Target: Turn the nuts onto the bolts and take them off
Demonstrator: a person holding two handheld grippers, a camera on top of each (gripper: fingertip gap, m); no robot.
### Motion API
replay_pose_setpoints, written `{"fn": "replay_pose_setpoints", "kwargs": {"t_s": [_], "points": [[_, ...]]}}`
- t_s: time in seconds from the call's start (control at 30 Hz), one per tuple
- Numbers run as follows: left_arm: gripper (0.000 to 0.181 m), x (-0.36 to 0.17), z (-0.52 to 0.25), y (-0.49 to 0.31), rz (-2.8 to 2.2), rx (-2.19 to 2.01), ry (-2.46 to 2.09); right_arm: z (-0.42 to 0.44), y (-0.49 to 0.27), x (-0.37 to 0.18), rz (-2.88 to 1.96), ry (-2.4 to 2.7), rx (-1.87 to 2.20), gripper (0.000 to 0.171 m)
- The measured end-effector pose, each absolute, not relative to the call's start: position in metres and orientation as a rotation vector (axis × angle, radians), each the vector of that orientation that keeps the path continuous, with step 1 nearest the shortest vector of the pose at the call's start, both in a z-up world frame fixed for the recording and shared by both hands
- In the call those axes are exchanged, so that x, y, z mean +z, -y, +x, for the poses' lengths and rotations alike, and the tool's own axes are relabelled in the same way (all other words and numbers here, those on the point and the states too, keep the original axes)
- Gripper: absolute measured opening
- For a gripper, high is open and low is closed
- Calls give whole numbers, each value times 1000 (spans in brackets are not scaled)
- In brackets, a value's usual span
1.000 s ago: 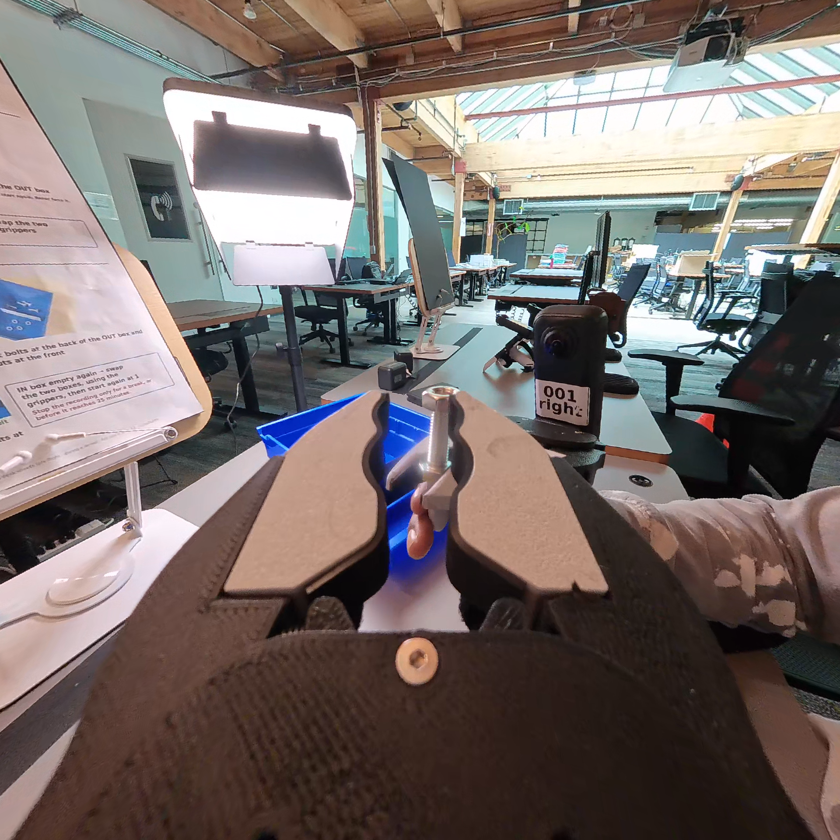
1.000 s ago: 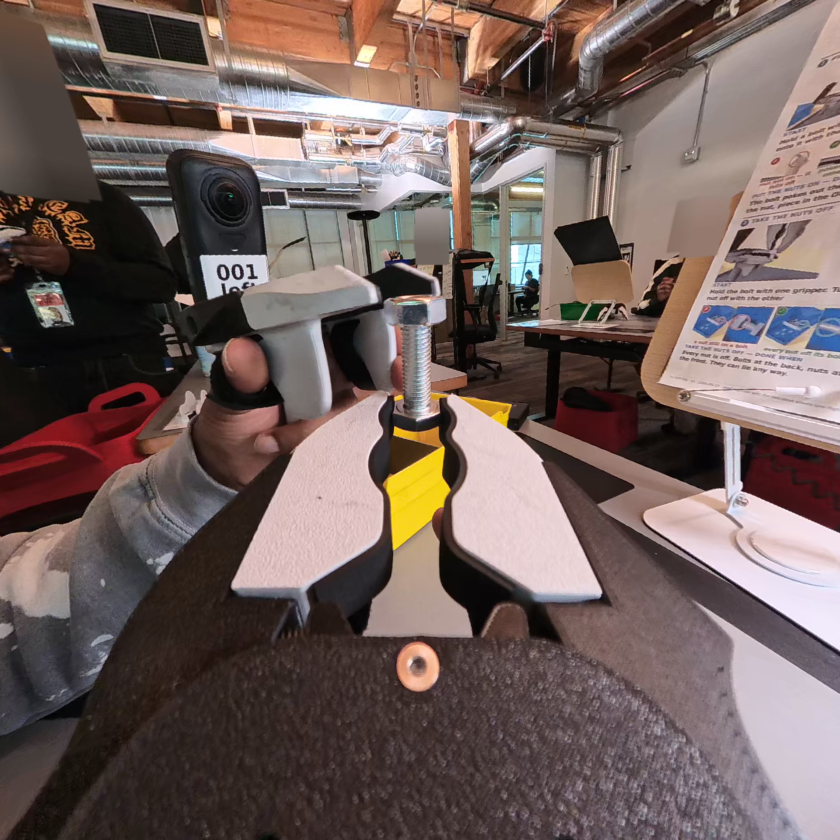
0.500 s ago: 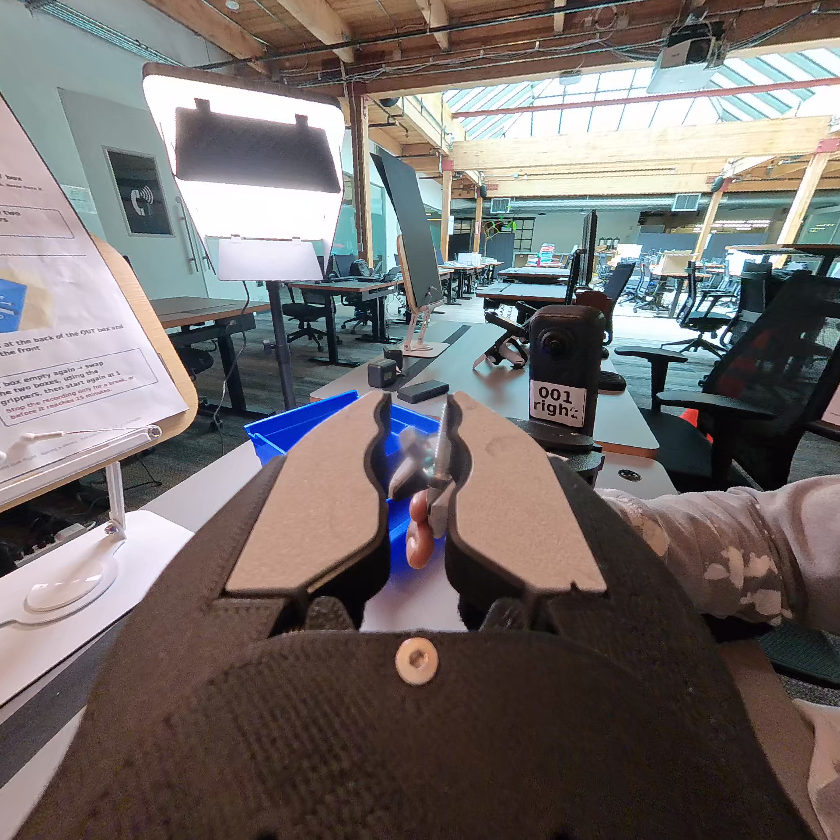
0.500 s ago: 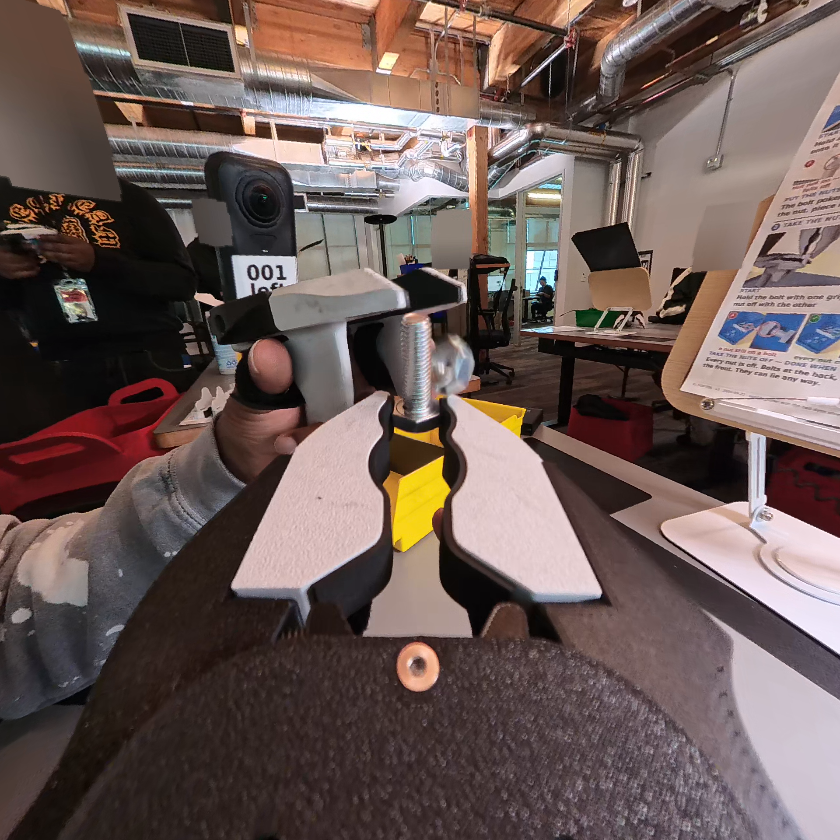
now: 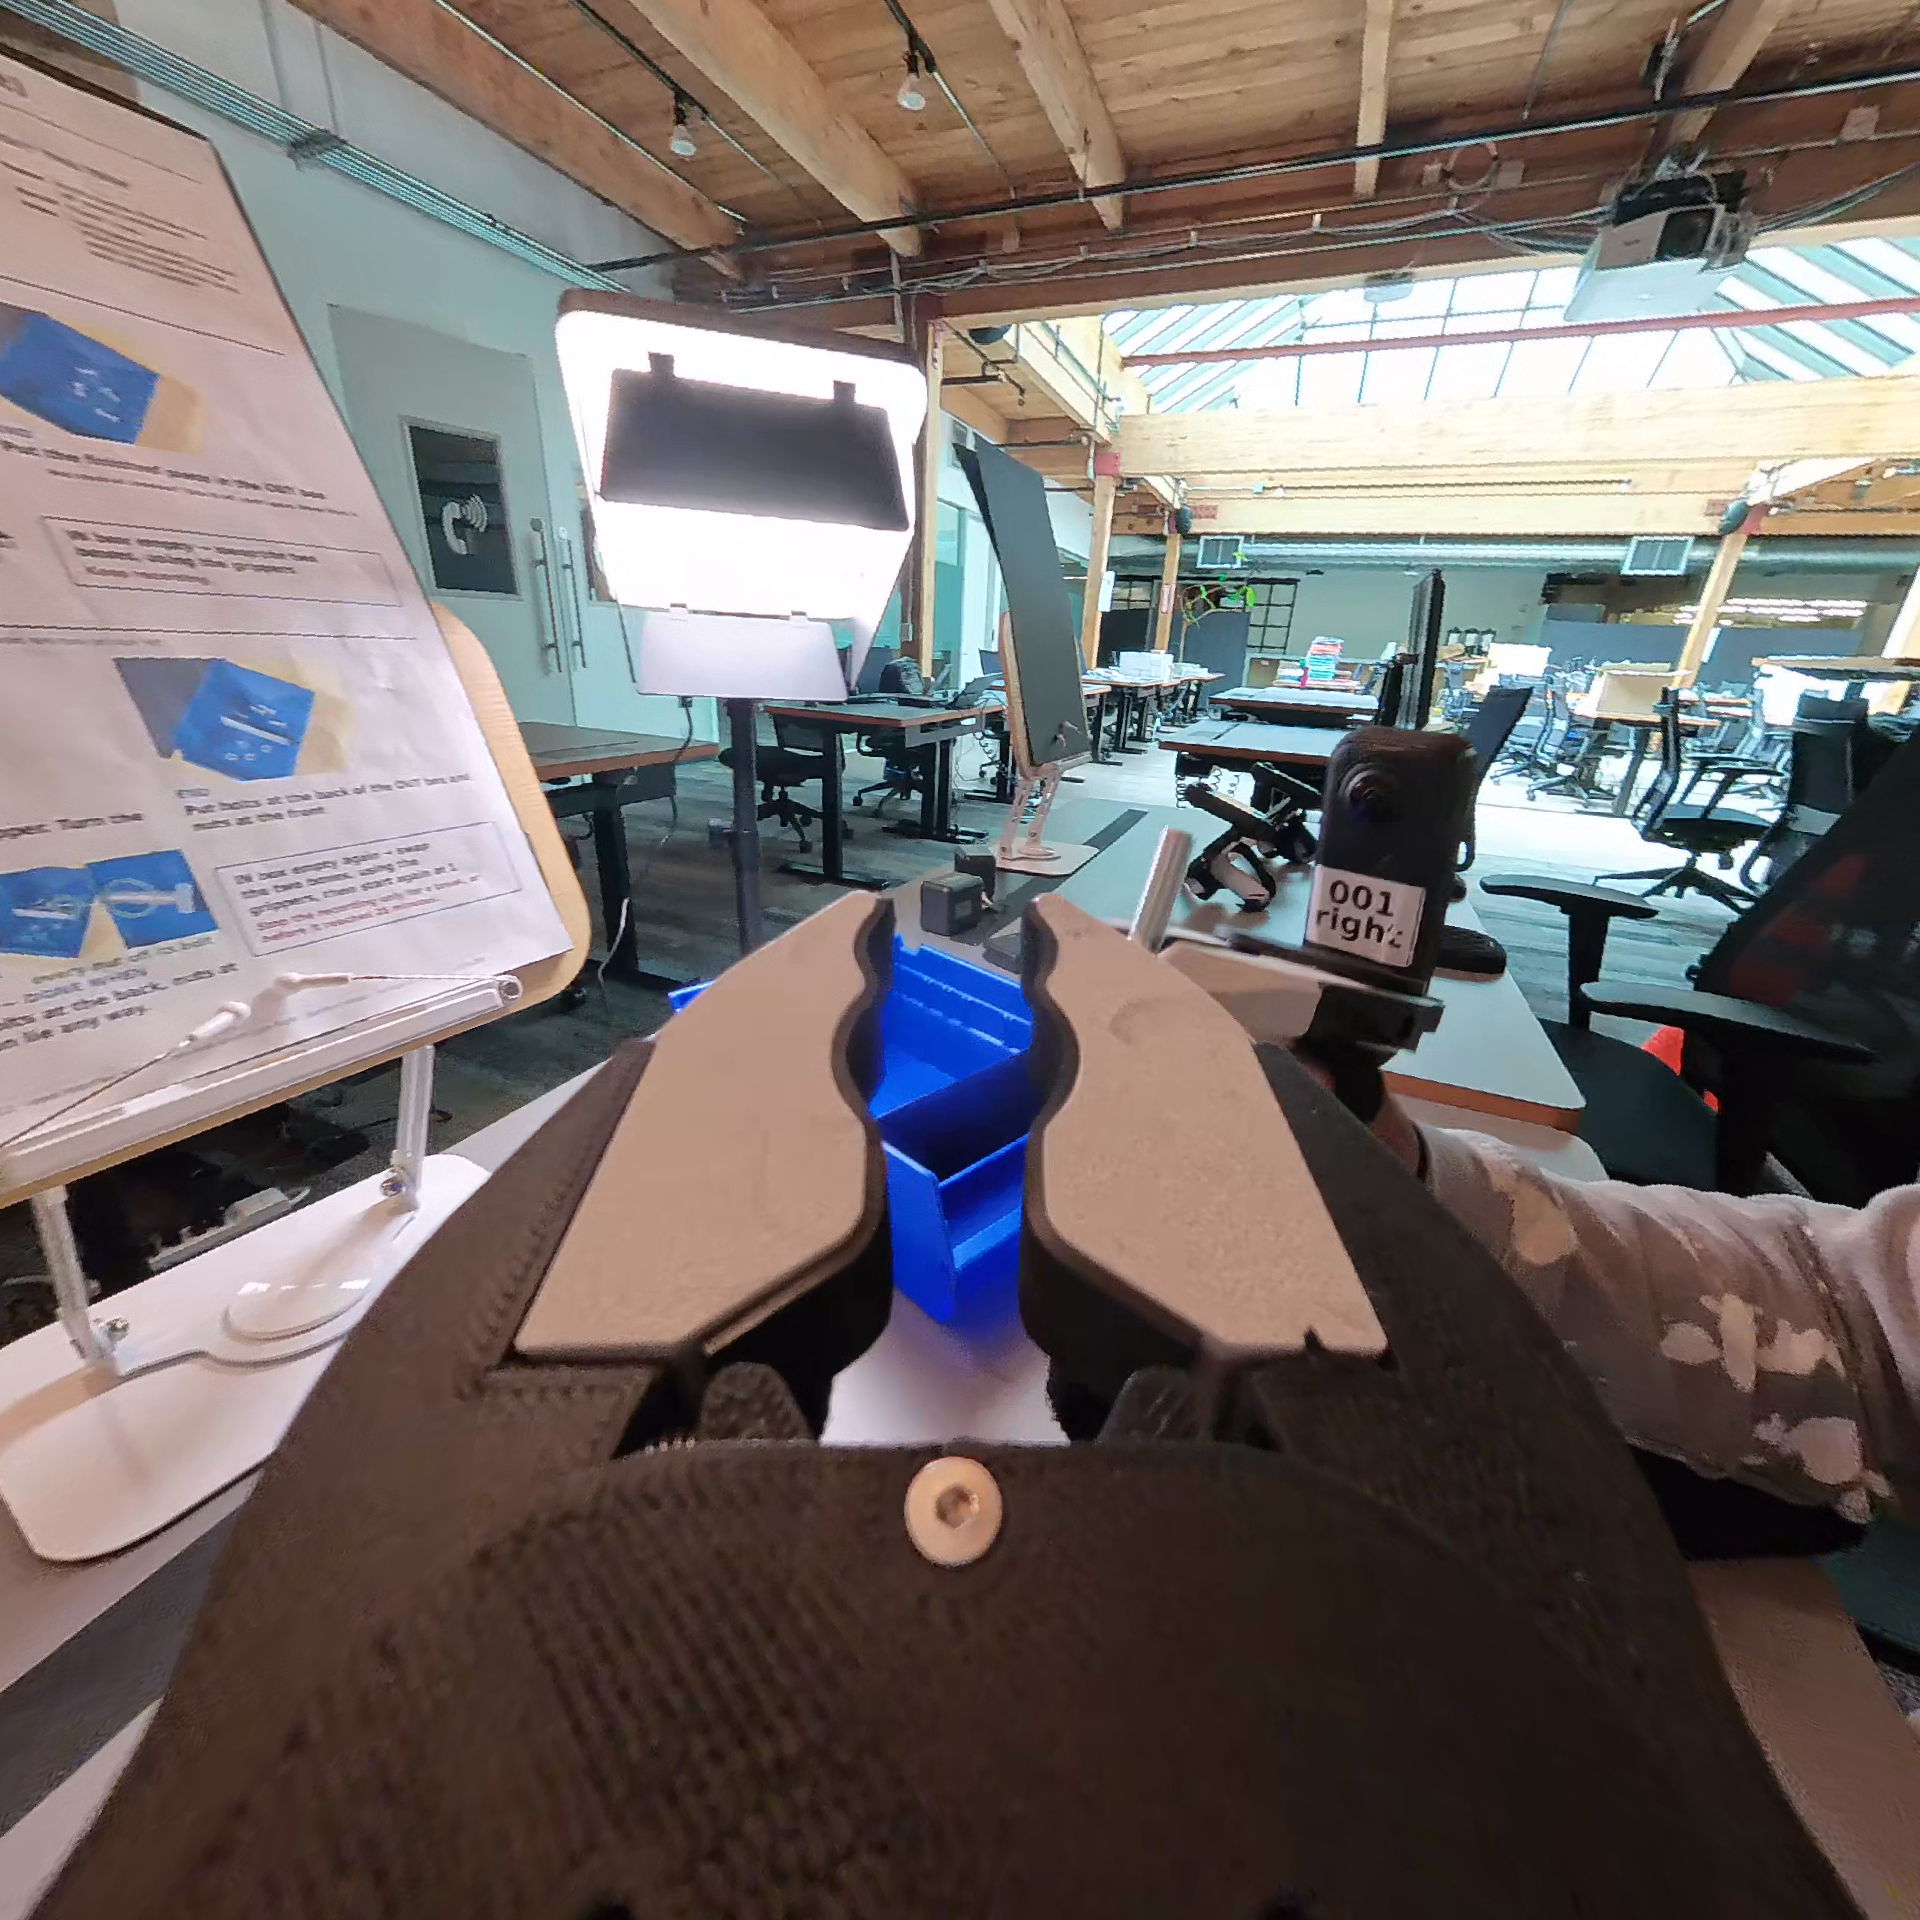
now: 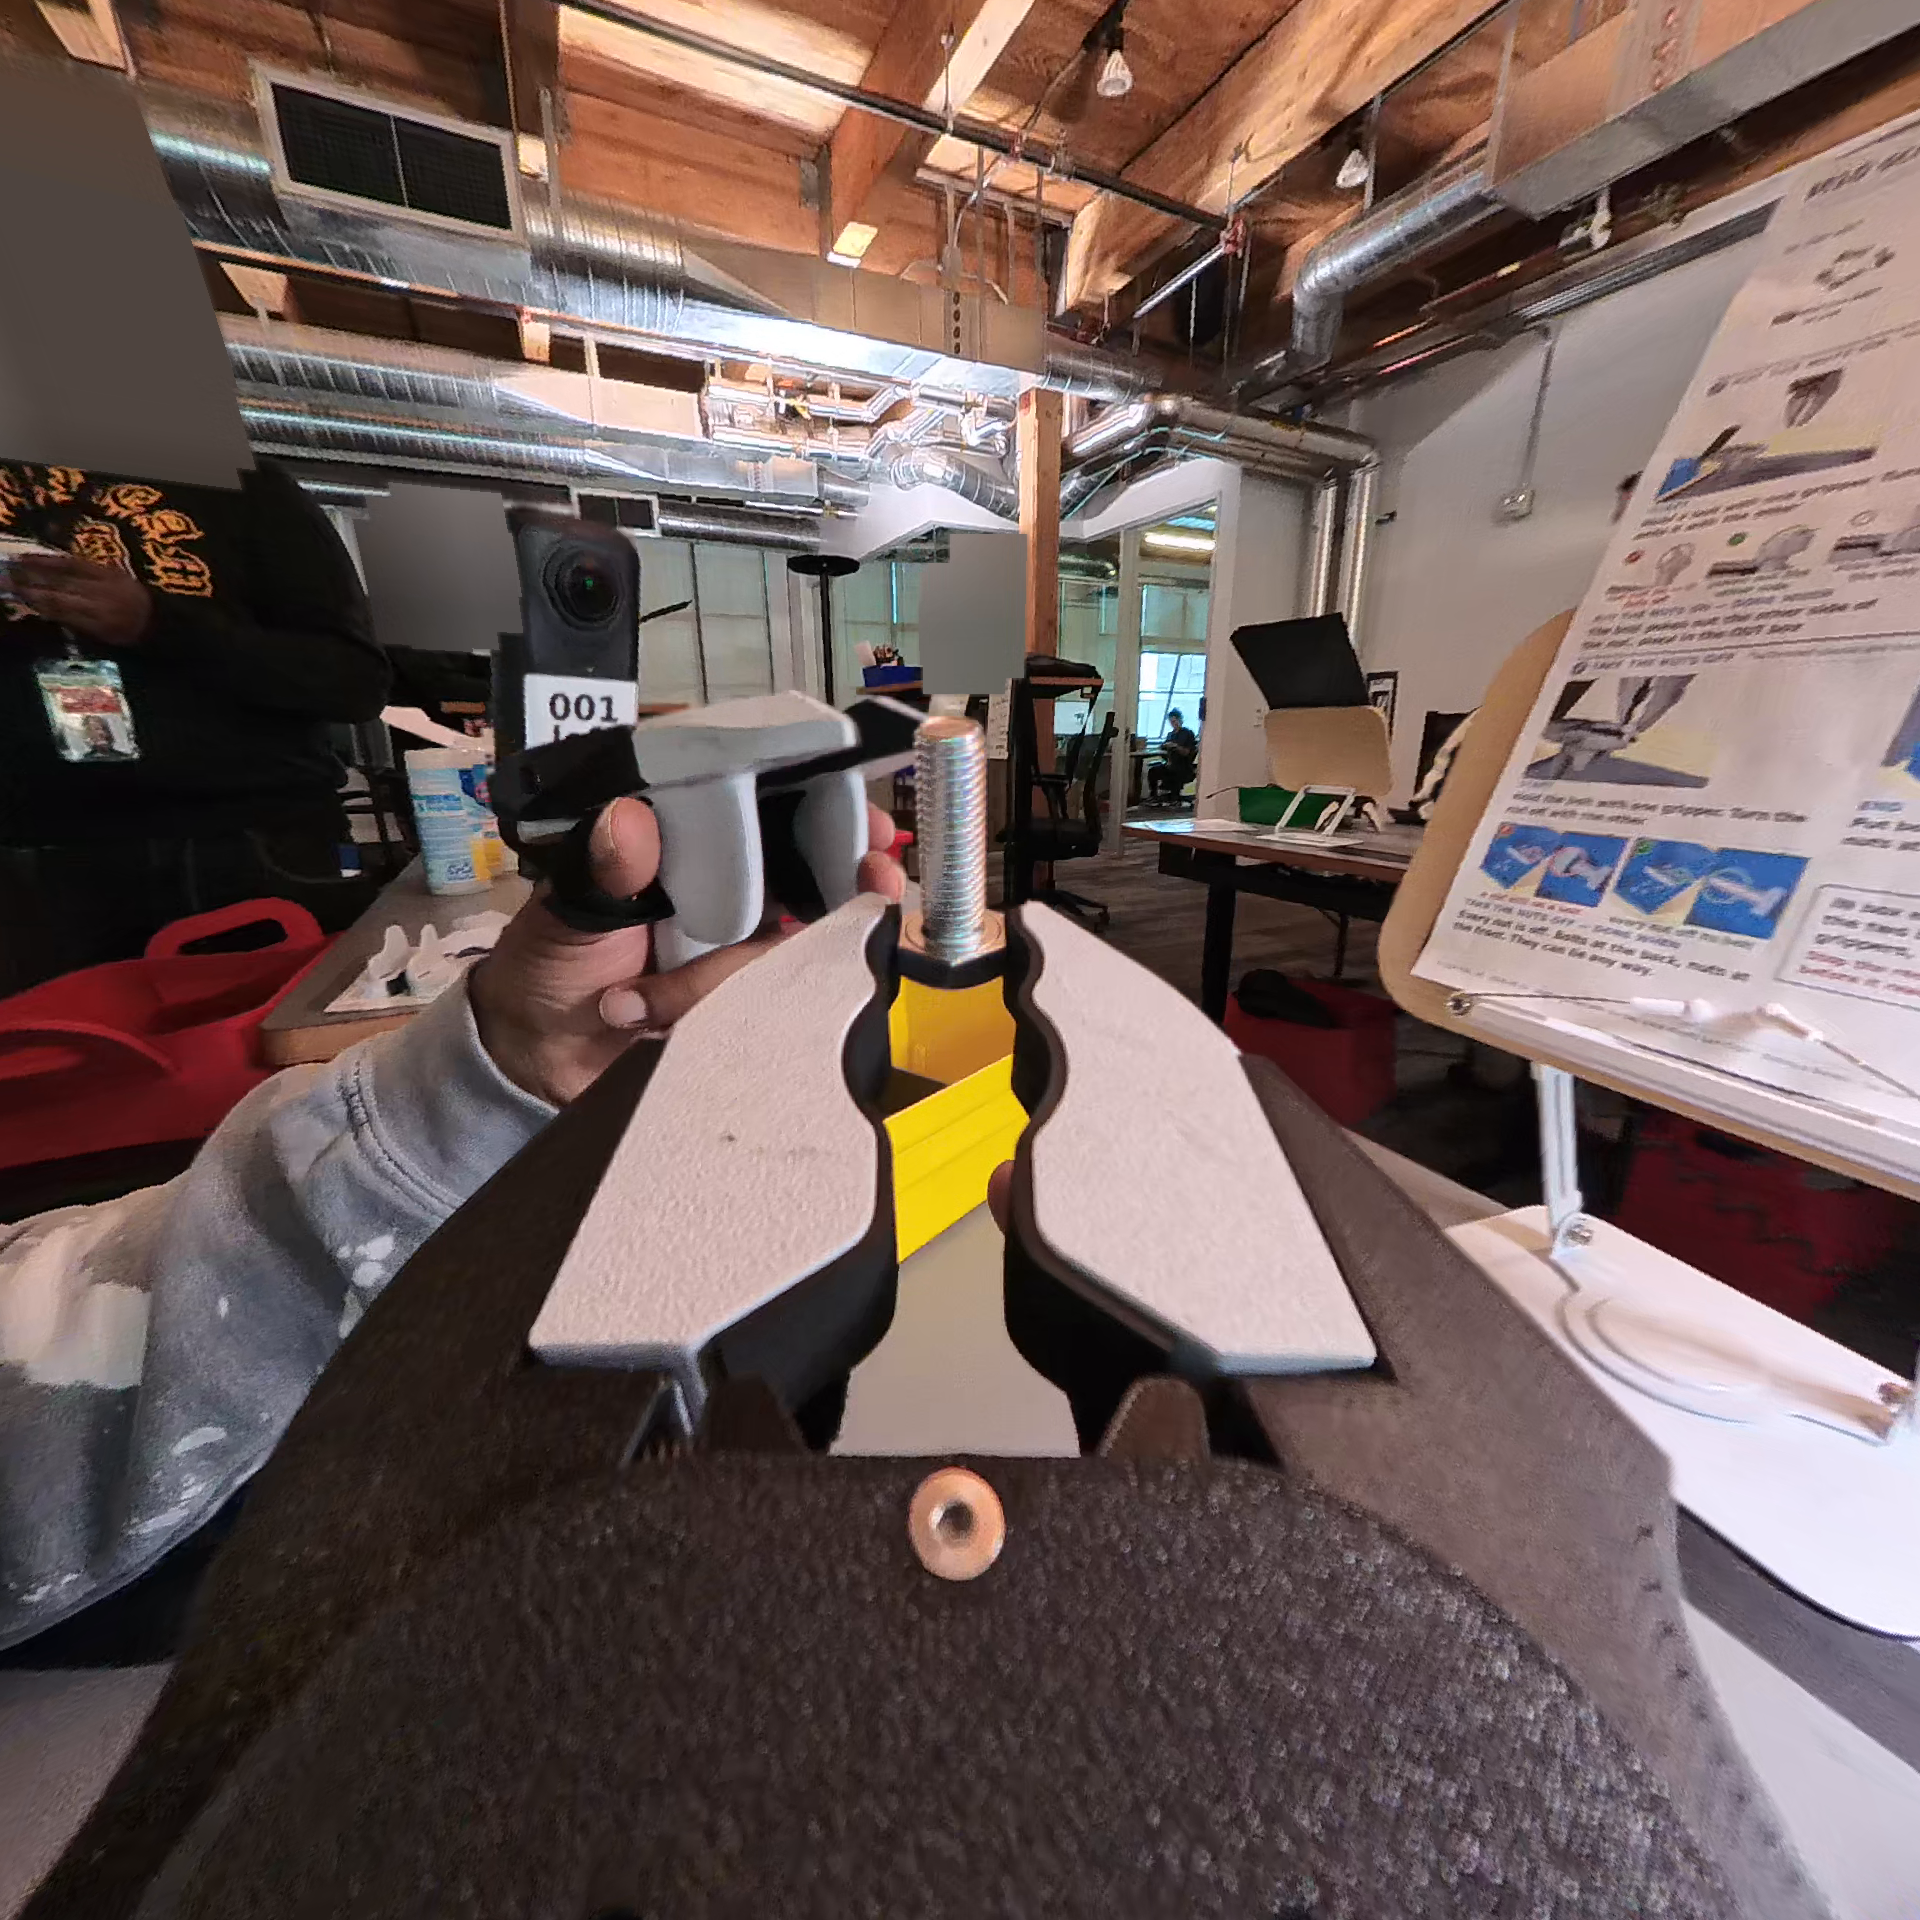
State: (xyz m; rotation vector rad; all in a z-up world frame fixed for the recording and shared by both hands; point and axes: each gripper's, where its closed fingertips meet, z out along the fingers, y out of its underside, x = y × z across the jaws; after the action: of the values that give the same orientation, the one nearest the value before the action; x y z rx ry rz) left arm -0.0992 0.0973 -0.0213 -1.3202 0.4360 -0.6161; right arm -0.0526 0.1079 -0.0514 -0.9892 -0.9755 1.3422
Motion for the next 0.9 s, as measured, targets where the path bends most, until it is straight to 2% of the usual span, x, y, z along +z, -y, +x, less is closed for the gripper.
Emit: {"fn": "replay_pose_setpoints", "kwargs": {"t_s": [0.33, 0.9], "points": [[25, -31, -114, -108, -1358, -575, -393, 6, -157, -13, -956, 797, 1248, 18], [26, -37, -120, -113, -1384, -552, -378, 9, -164, -15, -971, 786, 1243, 18]]}}
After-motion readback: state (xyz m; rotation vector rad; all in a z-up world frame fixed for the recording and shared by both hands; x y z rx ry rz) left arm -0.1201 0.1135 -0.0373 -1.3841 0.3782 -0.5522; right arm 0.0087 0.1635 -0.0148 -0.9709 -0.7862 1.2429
